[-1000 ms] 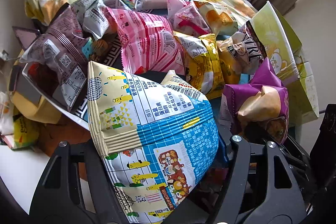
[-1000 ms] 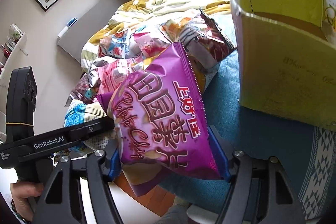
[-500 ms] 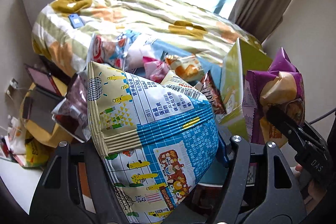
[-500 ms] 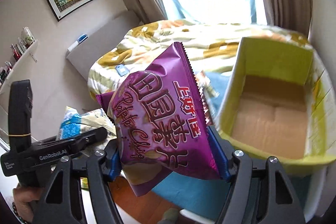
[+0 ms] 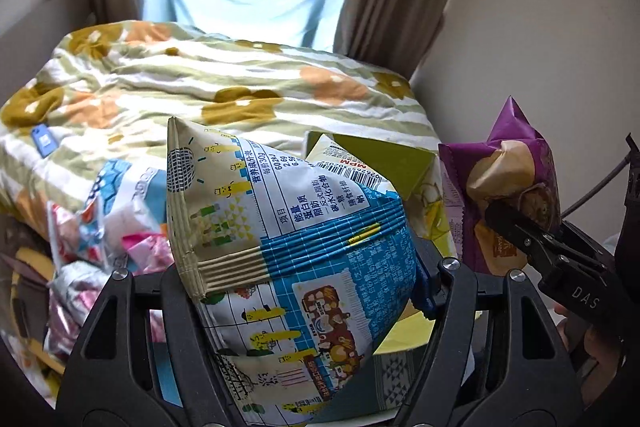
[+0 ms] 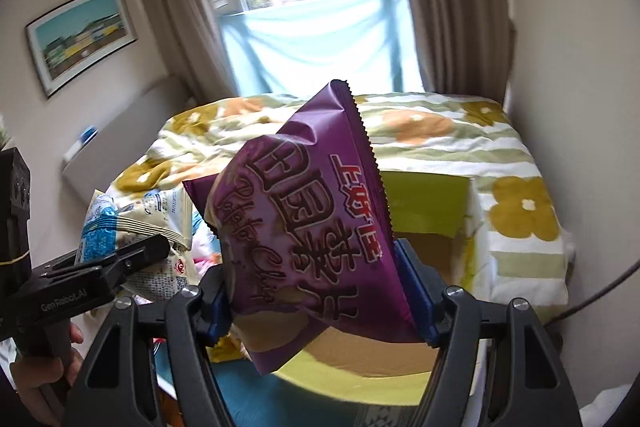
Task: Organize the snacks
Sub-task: 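Lift and carry both held bags over the open cardboard box, then open both tools to drop the bags into the cardboard box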
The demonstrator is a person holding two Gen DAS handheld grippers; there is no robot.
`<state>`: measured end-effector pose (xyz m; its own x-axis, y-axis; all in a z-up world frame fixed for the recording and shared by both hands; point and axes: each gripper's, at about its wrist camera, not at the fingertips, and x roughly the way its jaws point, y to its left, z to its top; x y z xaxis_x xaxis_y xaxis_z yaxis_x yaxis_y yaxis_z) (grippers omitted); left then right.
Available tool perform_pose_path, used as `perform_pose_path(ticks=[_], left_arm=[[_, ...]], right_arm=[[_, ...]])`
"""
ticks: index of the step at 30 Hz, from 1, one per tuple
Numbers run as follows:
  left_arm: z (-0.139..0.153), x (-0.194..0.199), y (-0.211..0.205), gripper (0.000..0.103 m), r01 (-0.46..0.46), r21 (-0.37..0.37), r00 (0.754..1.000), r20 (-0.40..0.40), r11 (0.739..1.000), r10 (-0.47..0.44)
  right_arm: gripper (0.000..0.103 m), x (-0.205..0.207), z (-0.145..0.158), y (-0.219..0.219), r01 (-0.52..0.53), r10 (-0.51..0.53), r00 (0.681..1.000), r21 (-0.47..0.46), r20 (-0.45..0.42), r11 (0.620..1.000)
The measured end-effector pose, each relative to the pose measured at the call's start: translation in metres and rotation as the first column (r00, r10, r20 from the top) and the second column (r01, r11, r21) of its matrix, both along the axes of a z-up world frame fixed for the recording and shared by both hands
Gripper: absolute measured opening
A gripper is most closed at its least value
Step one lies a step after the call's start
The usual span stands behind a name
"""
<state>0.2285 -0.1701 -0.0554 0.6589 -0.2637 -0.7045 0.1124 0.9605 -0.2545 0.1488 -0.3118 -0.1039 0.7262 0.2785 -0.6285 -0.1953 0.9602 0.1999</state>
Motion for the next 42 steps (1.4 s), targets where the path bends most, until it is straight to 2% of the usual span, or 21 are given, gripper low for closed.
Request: perform_pose_path(ticks=[5, 12, 15, 17, 19, 23, 27, 33, 42], left_arm=[[-0.013, 0.062, -0.043, 0.067, 0.142, 0.013, 0.989, -0.042, 0.990, -0.141], [-0.055, 0.145, -0.088, 0.068, 0.277, 0.003, 0.948, -0.161, 0.961, -0.273], [-0.079, 0.170, -0.102, 0.080, 0.316, 0.018, 0.927, -0.218, 0.949, -0.304], [-0.094, 0.181, -0.111, 0.102, 0.328, 0.053, 0.921, -0.238, 0.943, -0.307], [-0.109, 0.190, -0.113, 0.102, 0.340, 0.088, 0.916, -0.256, 0.936, -0.309], [-0.125, 0.192, -0.108, 0.102, 0.343, 0.105, 0.911, -0.280, 0.933, -0.303], [-0.126, 0.179, -0.095, 0.102, 0.315, 0.102, 0.918, -0.287, 0.944, -0.275], [-0.114, 0.156, -0.079, 0.102, 0.259, 0.096, 0.934, -0.278, 0.961, -0.224], [-0.095, 0.148, -0.058, 0.102, 0.192, 0.130, 0.962, -0.219, 0.973, -0.160]], right_arm=[[0.066, 0.029, 0.000, -0.028, 0.113, -0.113, 0.993, 0.006, -0.027, 0.994], [0.066, 0.072, -0.013, -0.056, 0.238, -0.235, 0.965, 0.009, -0.120, 0.971], [0.066, 0.090, -0.022, -0.062, 0.284, -0.280, 0.947, 0.006, -0.158, 0.959], [0.066, 0.100, -0.028, -0.065, 0.310, -0.305, 0.935, 0.001, -0.181, 0.951], [0.066, 0.109, -0.036, -0.069, 0.331, -0.326, 0.924, -0.005, -0.203, 0.943], [0.066, 0.123, -0.051, -0.076, 0.348, -0.338, 0.909, -0.003, -0.242, 0.937], [0.066, 0.129, -0.063, -0.080, 0.331, -0.316, 0.907, 0.006, -0.277, 0.944], [0.066, 0.140, -0.072, -0.087, 0.292, -0.272, 0.917, 0.026, -0.293, 0.956], [0.068, 0.162, -0.071, -0.072, 0.231, -0.212, 0.934, 0.033, -0.287, 0.972]])
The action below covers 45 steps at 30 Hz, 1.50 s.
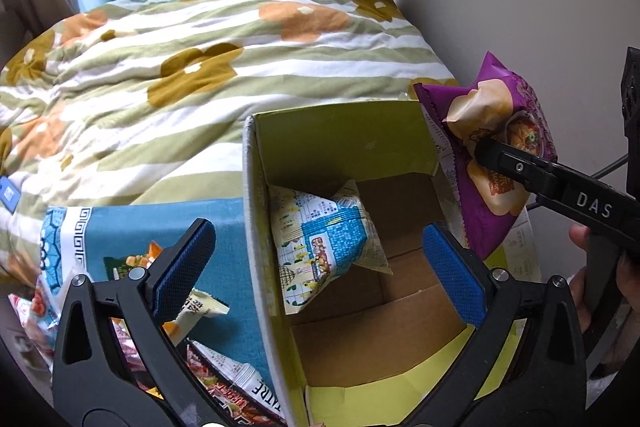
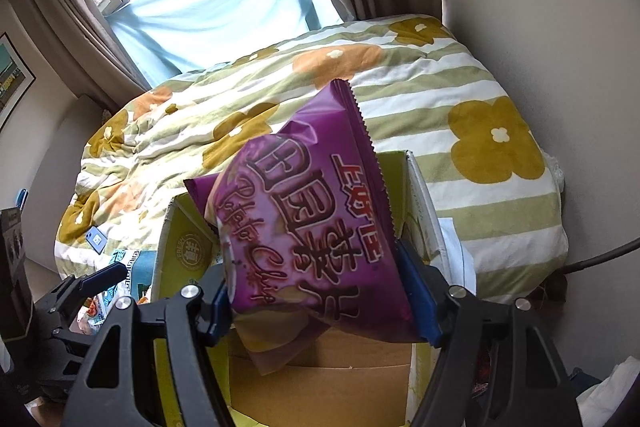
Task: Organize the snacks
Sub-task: 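Open both tools to drop the bags into the cardboard box, then withdraw both tools from the box back toward the snack pile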
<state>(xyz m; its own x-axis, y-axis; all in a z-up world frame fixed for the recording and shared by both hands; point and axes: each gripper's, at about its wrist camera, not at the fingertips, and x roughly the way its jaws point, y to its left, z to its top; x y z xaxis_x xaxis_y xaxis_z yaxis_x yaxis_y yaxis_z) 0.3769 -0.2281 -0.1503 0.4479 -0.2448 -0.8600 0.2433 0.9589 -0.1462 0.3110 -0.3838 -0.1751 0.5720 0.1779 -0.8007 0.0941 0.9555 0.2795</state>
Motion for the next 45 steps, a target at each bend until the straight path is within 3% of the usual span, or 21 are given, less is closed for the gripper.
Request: perform_pose_path(ticks=[2, 3, 4, 5, 6, 16, 28, 37, 41, 45], left_arm=[[0.000, -0.001, 0.004, 0.102, -0.011, 0.010, 1.000, 0.004, 1.000, 0.011], [-0.001, -0.003, 0.007, 0.102, -0.016, 0.013, 1.000, 0.004, 1.000, 0.016], [-0.001, -0.004, 0.010, 0.102, -0.020, 0.016, 1.000, 0.001, 1.000, 0.020], [-0.002, -0.006, 0.012, 0.102, -0.025, 0.019, 1.000, -0.001, 1.000, 0.025], [-0.004, -0.007, 0.014, 0.102, -0.029, 0.022, 1.000, -0.004, 0.999, 0.029], [0.004, -0.018, 0.020, 0.102, -0.059, 0.012, 0.998, 0.007, 0.998, 0.059], [0.071, -0.070, 0.018, 0.102, -0.092, 0.012, 0.984, 0.156, 0.996, 0.089], [0.119, -0.151, 0.041, 0.102, -0.198, 0.004, 0.936, 0.299, 0.980, 0.188], [0.126, -0.191, 0.065, 0.102, -0.274, -0.015, 0.905, 0.335, 0.962, 0.263], [0.123, -0.226, 0.095, 0.102, -0.346, -0.016, 0.880, 0.343, 0.938, 0.330]], right_arm=[[0.070, 0.006, -0.005, 0.000, 0.013, -0.013, 1.000, 0.008, -0.010, 1.000], [0.075, 0.008, -0.008, 0.000, 0.022, -0.022, 1.000, 0.015, -0.023, 1.000], [0.082, 0.011, -0.012, -0.001, 0.025, -0.024, 0.999, 0.025, -0.046, 0.999], [0.100, 0.013, -0.016, -0.001, 0.028, -0.026, 0.997, 0.028, -0.071, 0.999], [0.103, 0.012, -0.020, -0.001, 0.032, -0.030, 0.996, 0.026, -0.086, 0.999], [0.103, -0.011, -0.020, -0.004, 0.026, -0.026, 0.998, -0.002, -0.065, 1.000], [0.103, -0.050, 0.044, -0.003, -0.014, 0.017, 0.999, -0.054, 0.047, 0.998], [0.103, -0.102, 0.092, 0.015, -0.086, 0.107, 0.980, -0.124, 0.169, 0.988], [0.103, -0.130, 0.100, 0.032, -0.122, 0.163, 0.959, -0.181, 0.232, 0.976], [0.103, -0.149, 0.100, 0.056, -0.187, 0.230, 0.938, -0.181, 0.259, 0.966]])
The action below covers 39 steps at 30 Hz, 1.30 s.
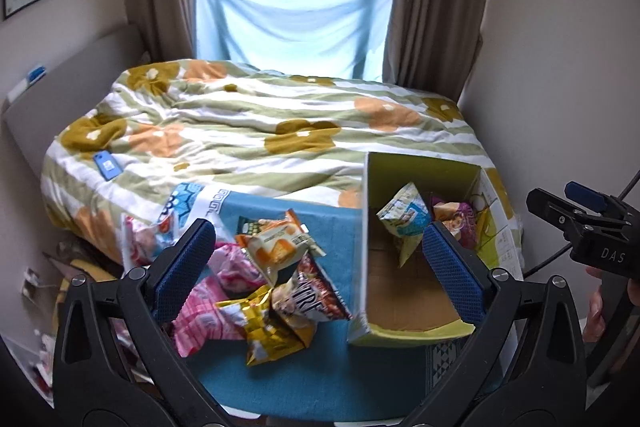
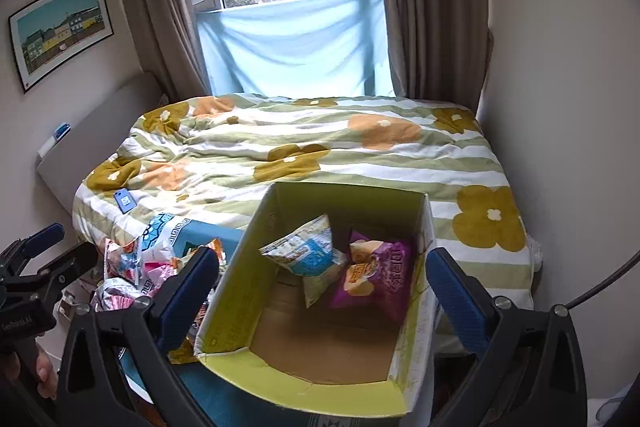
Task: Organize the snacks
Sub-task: 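Withdraw both tools from the box back toward the snack pile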
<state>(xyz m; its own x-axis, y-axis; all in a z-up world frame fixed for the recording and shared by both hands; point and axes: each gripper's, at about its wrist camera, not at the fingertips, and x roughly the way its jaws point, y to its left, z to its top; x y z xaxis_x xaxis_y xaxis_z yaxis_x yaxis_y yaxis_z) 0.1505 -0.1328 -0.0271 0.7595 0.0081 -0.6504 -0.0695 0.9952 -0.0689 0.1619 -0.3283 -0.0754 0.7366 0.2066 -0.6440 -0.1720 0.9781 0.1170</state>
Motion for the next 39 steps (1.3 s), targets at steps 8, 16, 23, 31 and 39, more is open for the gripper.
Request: perform_pose_path(ticks=[8, 16, 23, 31, 39], left_arm=[[-0.012, -0.047, 0.072, 0.102, -0.085, -0.033, 0.996, -0.015, 0.996, 0.084], [-0.016, -0.075, 0.158, 0.102, -0.077, -0.026, 0.996, -0.053, 0.997, 0.076], [-0.044, -0.089, 0.230, 0.102, -0.054, -0.079, 0.992, -0.114, 0.995, 0.045], [-0.103, -0.092, 0.288, 0.102, -0.005, -0.167, 0.972, -0.233, 0.986, -0.034], [-0.171, -0.082, 0.308, 0.102, 0.038, -0.250, 0.948, -0.296, 0.968, -0.114]], right_arm=[[0.103, -0.034, -0.011, 0.056, -0.107, 0.106, 0.994, 0.028, 0.028, 0.994], [0.103, -0.057, -0.018, 0.122, -0.114, 0.112, 0.993, 0.078, 0.033, 0.990], [0.103, -0.077, -0.030, 0.197, -0.132, 0.131, 0.991, 0.081, 0.016, 0.988], [0.103, -0.087, -0.063, 0.269, -0.145, 0.147, 0.989, 0.077, -0.029, 0.987], [0.103, -0.074, -0.117, 0.317, -0.129, 0.133, 0.982, 0.035, -0.134, 0.991]])
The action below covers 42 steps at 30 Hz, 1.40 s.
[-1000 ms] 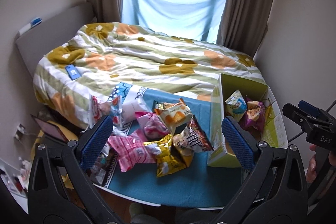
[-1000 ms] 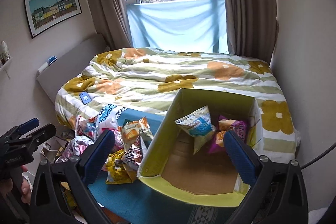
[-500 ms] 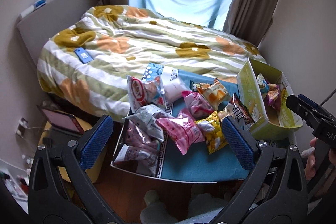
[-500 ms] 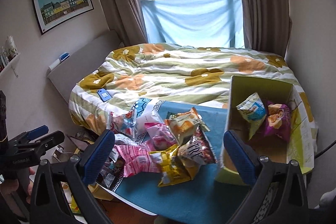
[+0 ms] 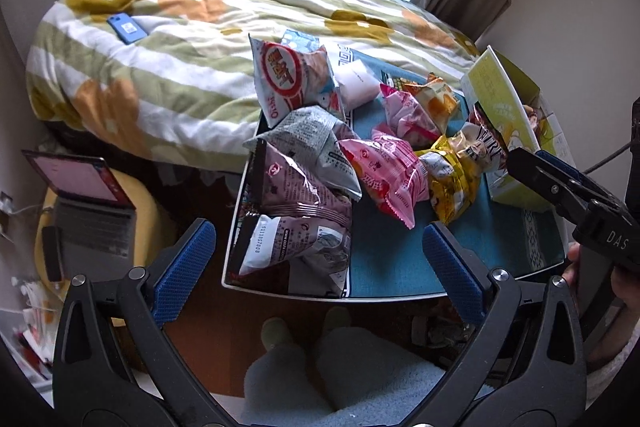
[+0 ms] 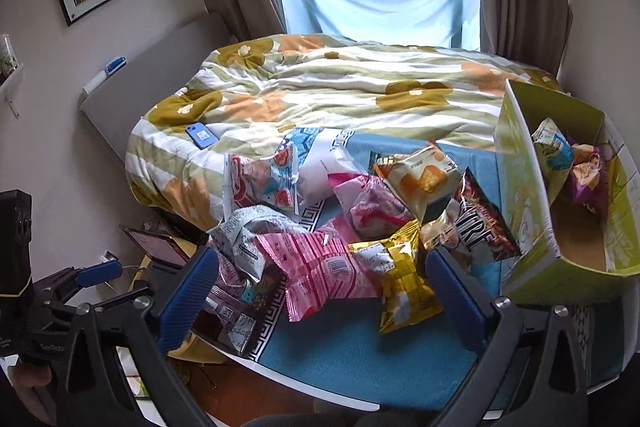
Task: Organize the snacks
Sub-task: 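Withdraw both tools from the box back toward the snack pile, then grasp the brown-and-white snack bag with the left tool while the right tool grasps the pink bag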
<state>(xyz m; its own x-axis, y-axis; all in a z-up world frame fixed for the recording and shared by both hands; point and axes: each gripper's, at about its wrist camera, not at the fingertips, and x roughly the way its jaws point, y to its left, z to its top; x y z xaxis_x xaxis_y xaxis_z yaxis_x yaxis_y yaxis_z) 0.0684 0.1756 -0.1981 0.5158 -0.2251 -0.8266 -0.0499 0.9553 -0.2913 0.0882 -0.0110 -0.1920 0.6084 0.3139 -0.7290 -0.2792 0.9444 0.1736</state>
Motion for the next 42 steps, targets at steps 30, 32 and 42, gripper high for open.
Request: perform_pose_path(ticks=[30, 32, 42], left_arm=[[-0.092, 0.040, -0.046, 0.089, 0.151, 0.231, 0.987, -0.085, 0.961, -0.134], [-0.093, 0.040, -0.046, 0.084, 0.155, 0.227, 0.987, -0.086, 0.961, -0.139], [-0.094, 0.042, -0.042, 0.075, 0.148, 0.220, 0.987, -0.088, 0.964, -0.132]], right_arm=[[0.103, 0.048, -0.106, 0.043, -0.186, 0.174, 0.981, -0.152, -0.088, 0.971], [0.103, 0.051, -0.108, 0.043, -0.195, 0.184, 0.979, -0.156, -0.086, 0.968], [0.085, 0.056, -0.126, 0.055, -0.262, 0.242, 0.962, -0.171, -0.127, 0.950]])
